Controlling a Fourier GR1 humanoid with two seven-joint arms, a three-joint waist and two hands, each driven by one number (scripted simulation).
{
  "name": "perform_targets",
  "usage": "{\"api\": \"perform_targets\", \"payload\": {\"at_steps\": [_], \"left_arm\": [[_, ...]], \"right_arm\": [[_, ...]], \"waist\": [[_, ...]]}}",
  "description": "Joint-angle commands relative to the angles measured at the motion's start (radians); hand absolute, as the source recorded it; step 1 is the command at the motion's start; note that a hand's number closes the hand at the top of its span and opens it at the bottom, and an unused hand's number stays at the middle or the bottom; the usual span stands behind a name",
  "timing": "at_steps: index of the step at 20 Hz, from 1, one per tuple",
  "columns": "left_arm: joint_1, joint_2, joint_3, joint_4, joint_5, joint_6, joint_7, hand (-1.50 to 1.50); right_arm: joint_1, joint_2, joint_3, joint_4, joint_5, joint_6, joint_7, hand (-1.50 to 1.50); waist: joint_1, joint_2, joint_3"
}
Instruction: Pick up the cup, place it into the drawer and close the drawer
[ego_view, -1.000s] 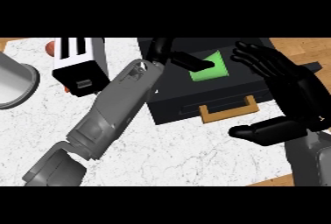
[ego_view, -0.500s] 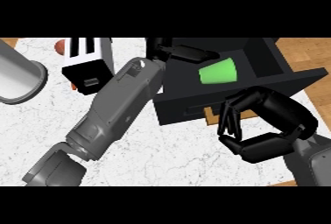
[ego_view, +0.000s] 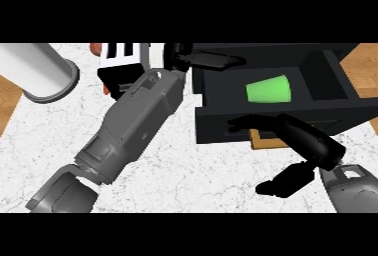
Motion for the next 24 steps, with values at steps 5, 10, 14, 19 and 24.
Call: {"api": "perform_targets", "payload": {"at_steps": [5,10,14,19,24], "left_arm": [[0.08,0.0,0.023,-0.057,0.03,-0.054,-0.022,-1.5],[0.194,0.044,0.018,-0.125,0.007,-0.079,-0.072,-1.5],[0.234,0.107,0.021,-0.19,0.022,-0.143,-0.014,-1.5],[0.257,0.123,0.017,-0.243,0.018,-0.141,-0.013,-1.5],[0.343,0.148,0.0,-0.282,0.019,-0.2,-0.007,-1.5]], "right_arm": [[-0.063,0.067,0.11,0.396,0.284,-0.138,-0.16,-1.5],[-0.152,0.046,0.096,0.704,0.362,-0.188,-0.309,1.5],[-0.258,0.127,0.064,0.932,0.405,-0.316,-0.373,1.5],[-0.436,0.077,-0.073,1.098,0.346,-0.33,-0.482,1.5],[-0.562,0.026,-0.176,1.21,0.305,-0.37,-0.515,1.5]], "waist": [[0.08,-0.006,0.0],[0.121,-0.007,0.001],[0.15,-0.004,0.002],[0.181,0.008,0.004],[0.209,0.018,0.004]]}}
